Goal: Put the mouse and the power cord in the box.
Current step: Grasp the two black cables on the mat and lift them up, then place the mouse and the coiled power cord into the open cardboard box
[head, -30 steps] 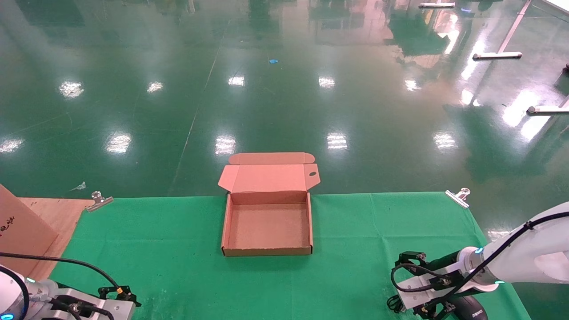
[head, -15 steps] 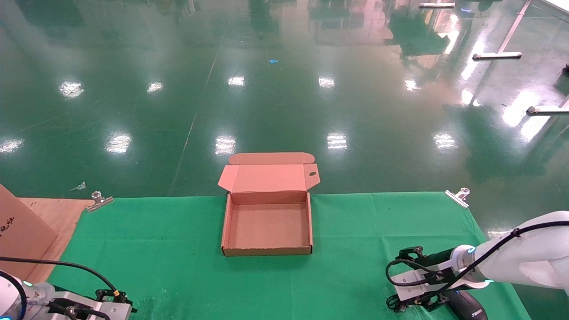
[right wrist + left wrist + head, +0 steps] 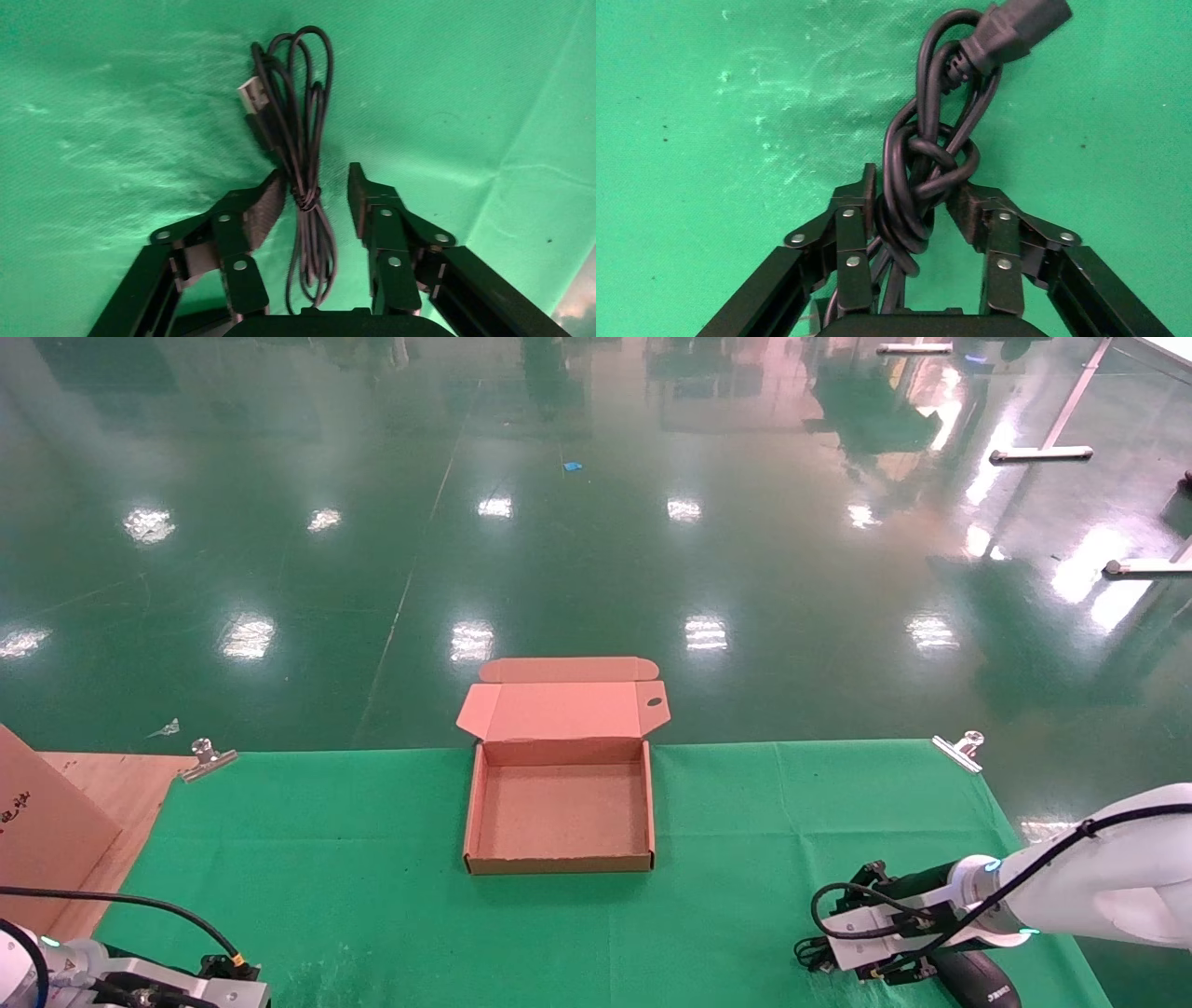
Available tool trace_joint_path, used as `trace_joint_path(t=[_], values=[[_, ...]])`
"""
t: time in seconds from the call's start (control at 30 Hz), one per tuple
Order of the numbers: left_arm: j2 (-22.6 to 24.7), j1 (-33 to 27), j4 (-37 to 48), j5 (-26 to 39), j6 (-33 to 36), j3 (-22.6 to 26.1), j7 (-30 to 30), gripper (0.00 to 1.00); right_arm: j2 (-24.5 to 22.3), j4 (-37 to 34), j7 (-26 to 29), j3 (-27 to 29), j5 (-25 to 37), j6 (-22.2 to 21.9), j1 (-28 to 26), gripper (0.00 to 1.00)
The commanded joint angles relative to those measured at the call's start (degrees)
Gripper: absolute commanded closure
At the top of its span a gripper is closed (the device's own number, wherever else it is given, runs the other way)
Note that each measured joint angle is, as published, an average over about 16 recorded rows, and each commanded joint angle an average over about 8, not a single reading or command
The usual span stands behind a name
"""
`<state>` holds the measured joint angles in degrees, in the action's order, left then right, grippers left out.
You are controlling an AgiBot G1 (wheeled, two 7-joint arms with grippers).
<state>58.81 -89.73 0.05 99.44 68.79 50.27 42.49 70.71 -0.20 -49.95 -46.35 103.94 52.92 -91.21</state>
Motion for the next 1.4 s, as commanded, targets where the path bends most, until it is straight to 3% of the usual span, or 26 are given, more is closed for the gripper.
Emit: trace_joint_path(t=[0.03, 0.3, 0.63, 0.93, 1.13, 1.4], values=[[0.0, 0.2, 0.0, 0.0, 0.0, 0.0, 0.1, 1.0, -0.2, -0.1, 0.0, 0.0, 0.0, 0.3, 0.0, 1.0], [-0.3, -1.1, -0.2, 0.0, 2.3, 0.0, 0.1, 1.0, -1.6, 0.0, 0.0, 0.3, -0.5, 3.8, -1.8, 1.0], [-1.7, -7.7, -1.0, 0.2, 13.9, 0.2, 0.3, 1.0, -4.1, 0.7, -0.7, 1.4, -2.0, 17.7, -8.8, 1.0], [-0.7, -16.4, -2.3, 0.2, 19.6, 0.1, -1.2, 1.0, -3.7, 2.1, 1.2, 2.6, -3.7, 23.5, -16.8, 1.0], [2.4, -21.7, -3.4, 0.2, 15.2, 0.0, -2.7, 1.0, -0.1, 3.1, 3.9, 3.3, -4.7, 23.7, -21.6, 1.0], [8.9, -24.3, -3.7, -0.9, 1.0, -1.1, -4.7, 1.0, 6.4, 4.9, 7.8, 4.4, -6.5, 18.1, -23.9, 1.0]])
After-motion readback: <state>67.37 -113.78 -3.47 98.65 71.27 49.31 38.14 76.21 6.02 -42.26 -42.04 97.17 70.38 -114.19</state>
